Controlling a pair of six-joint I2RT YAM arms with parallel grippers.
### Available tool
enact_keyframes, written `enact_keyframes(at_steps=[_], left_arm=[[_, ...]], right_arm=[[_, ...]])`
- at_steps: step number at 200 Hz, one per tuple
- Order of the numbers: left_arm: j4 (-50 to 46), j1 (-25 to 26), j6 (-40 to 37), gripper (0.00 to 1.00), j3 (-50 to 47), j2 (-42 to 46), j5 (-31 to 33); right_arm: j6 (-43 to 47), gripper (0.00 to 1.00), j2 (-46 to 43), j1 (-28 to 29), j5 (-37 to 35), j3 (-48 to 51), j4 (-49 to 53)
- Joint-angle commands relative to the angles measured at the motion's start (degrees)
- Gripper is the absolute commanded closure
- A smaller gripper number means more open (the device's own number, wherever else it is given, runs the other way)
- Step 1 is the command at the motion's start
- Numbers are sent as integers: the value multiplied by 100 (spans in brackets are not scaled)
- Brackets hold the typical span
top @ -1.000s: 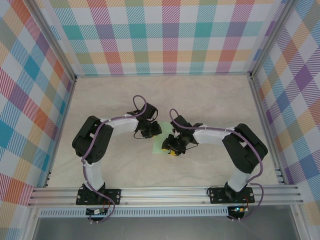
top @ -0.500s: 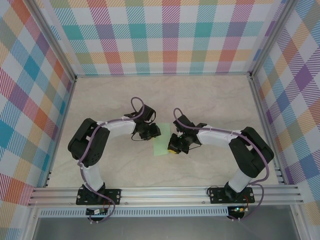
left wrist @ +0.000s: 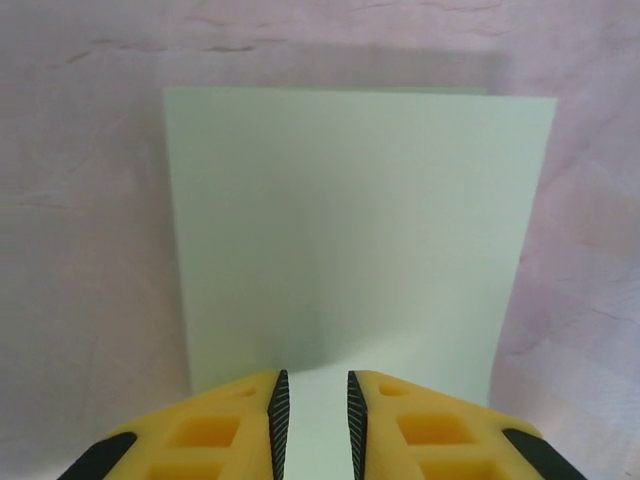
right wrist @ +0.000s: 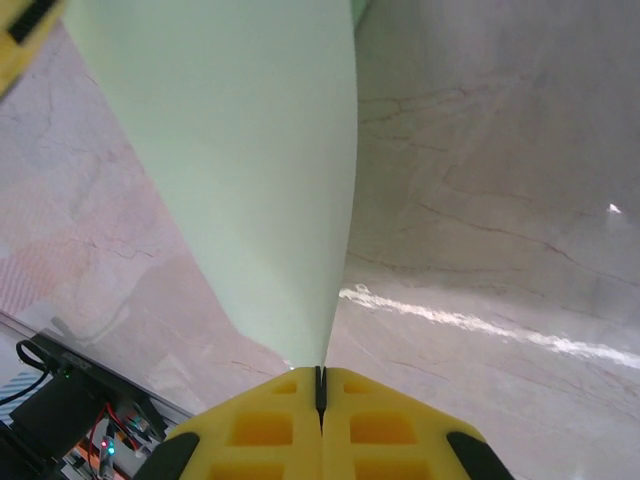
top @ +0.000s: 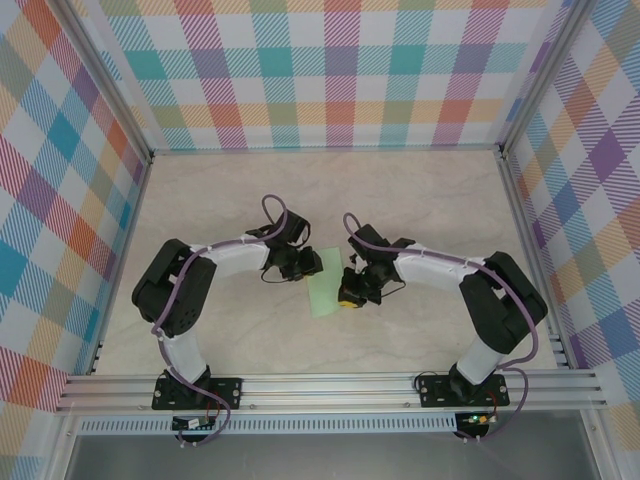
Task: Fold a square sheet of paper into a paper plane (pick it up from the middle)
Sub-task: Third fold the triangle at the center of the table.
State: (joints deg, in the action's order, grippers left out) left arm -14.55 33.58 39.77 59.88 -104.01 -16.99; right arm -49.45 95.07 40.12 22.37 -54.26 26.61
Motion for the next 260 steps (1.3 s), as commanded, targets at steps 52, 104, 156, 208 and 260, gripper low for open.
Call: enact_keyframes(at_steps=[52,104,156,208,260], left_arm=[[-488,25,-145,76,121,-270,345],[-547,25,-158,76,173,-183,357],[-460,25,-5,76,77,421,575],[-498,17,27,76,-46,363,676],[-449,20,36,79,50,45,610]], right_arm=[[-431,93,553,-7,-49,-566,-466],[-461,93,721,-4,118,-645,-1034],[-275,93,1011,14,198,-822,-1026],[-117,93,1231,22,228,-998,-982],[-39,93,1345,27,223,-1043,-952]])
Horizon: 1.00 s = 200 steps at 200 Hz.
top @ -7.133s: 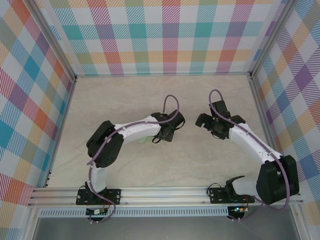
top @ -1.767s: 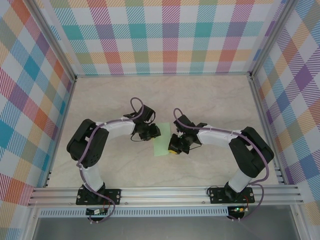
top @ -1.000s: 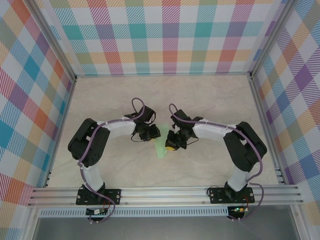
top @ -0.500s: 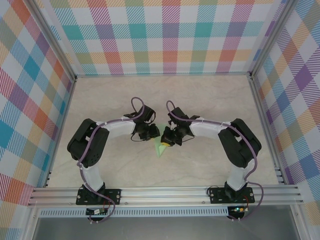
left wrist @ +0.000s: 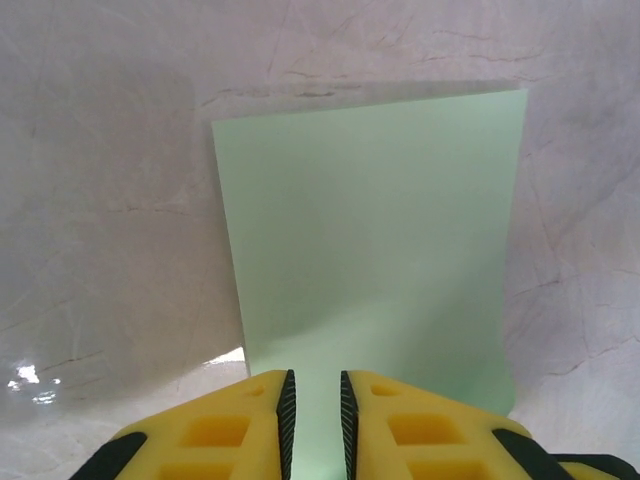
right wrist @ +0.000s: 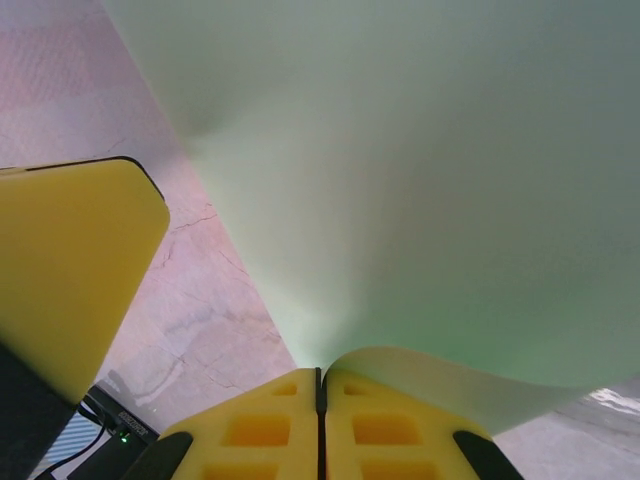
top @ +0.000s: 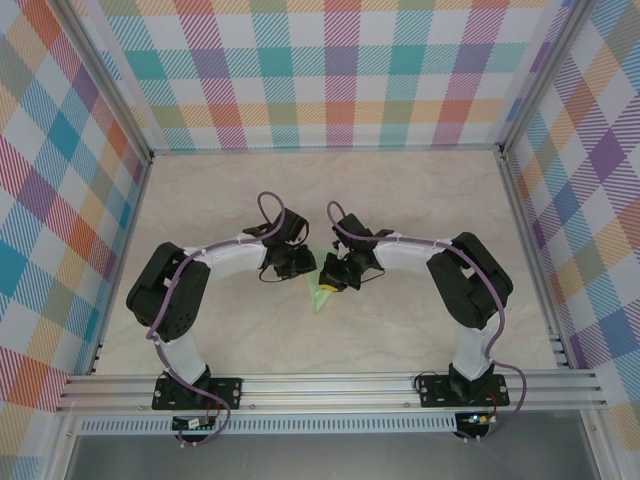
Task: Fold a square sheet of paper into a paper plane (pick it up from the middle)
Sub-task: Third fold the triangle at the center of the table.
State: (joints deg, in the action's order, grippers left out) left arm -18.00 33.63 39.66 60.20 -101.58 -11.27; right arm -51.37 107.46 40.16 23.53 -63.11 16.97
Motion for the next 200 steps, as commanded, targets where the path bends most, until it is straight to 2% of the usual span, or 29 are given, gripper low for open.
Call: enact_keyframes(at_steps=[1,109,200], left_arm=[[-101,14,44,79,22,-205,37],[-175,13,51,83,47,-435,26],[-188,12,53,83,36,-433,17]], right_arm=[[158,93,107,24,107,-162,10],[477,93,205,150,166,-254,-19],[24,92,214,150,-186,-96,-92]])
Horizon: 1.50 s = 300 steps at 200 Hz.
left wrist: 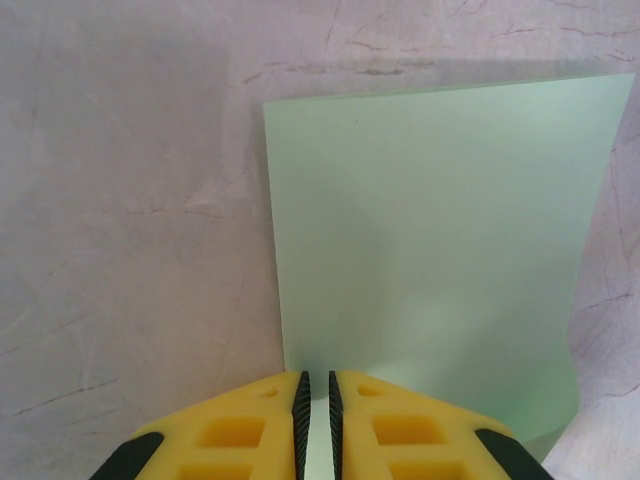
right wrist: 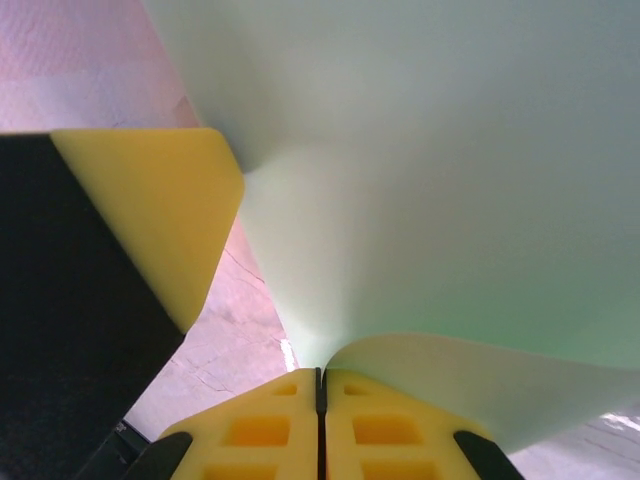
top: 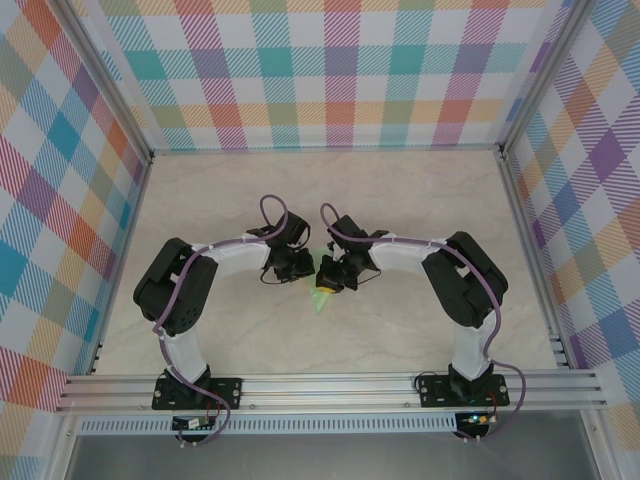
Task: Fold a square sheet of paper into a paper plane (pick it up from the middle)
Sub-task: Third fold the triangle at the center of the table.
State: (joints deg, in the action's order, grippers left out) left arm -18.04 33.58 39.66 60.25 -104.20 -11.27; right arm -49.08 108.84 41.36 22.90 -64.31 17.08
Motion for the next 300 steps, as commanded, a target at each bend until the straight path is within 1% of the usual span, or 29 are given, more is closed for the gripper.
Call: enact_keyframes(at_steps=[1,97,199,300], left_arm=[[-183,17,52,83,31,-171,14],[-183,23,55,83,40,-171,-11],[-183,25,50,84,31,-170,-51],[-200,25,49,84,74,-158,-60]], right_arm=[[-206,92,76,30,-125,20,-106],[-96,92,160,30,-66,-11,-74],[-41,92,225,30,56,-4,-306],[20,92,348,30,-38,-20,-171]])
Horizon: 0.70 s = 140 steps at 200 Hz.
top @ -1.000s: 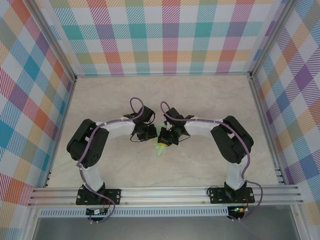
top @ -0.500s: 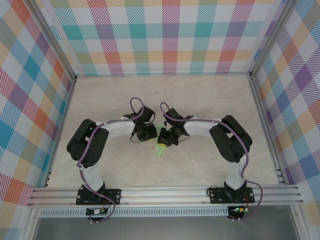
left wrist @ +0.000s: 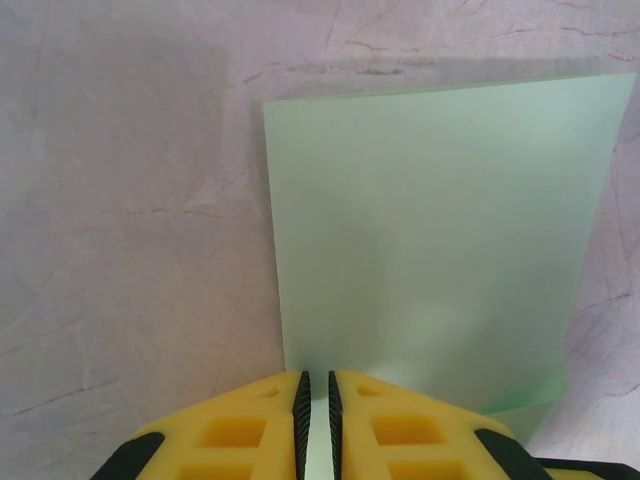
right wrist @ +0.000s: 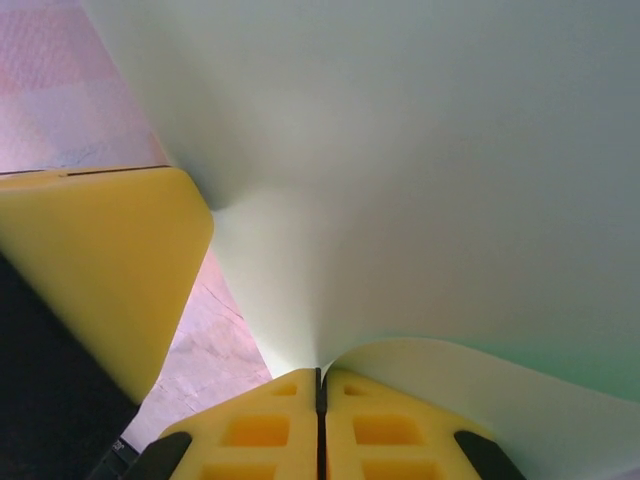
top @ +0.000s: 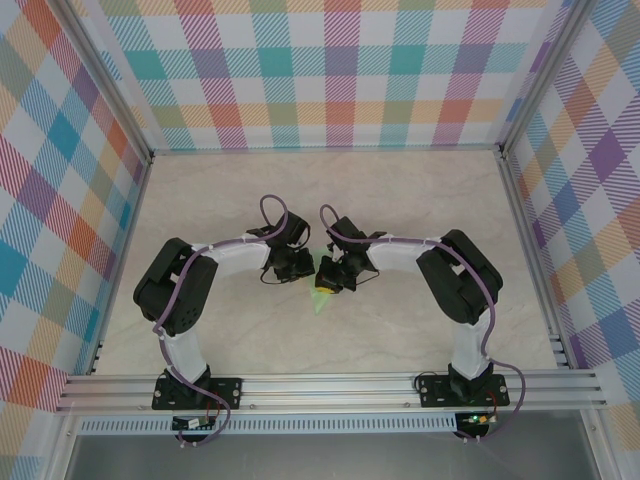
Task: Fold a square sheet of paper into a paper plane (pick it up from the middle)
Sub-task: Third fold the triangle at the center of the table.
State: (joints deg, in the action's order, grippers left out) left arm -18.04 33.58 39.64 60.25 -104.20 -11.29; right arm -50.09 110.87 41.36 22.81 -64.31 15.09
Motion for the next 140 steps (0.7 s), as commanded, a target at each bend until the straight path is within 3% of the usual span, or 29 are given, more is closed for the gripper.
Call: enact_keyframes(at_steps=[1,55,94,140], left_arm=[[-204,25,57,84,74,-160,-53],[-291,-8,147,83,101,202,178],[-428,-291,393,82,-123,679,577],[-417,-589,500,81,-575,1097,611]], right_arm=[[121,92,145,30,-30,-15,28],[146,86,210,30,-39,-11,88],[164,80,277,30,-57,-6,124],[191,69,242,28,-74,42,91]])
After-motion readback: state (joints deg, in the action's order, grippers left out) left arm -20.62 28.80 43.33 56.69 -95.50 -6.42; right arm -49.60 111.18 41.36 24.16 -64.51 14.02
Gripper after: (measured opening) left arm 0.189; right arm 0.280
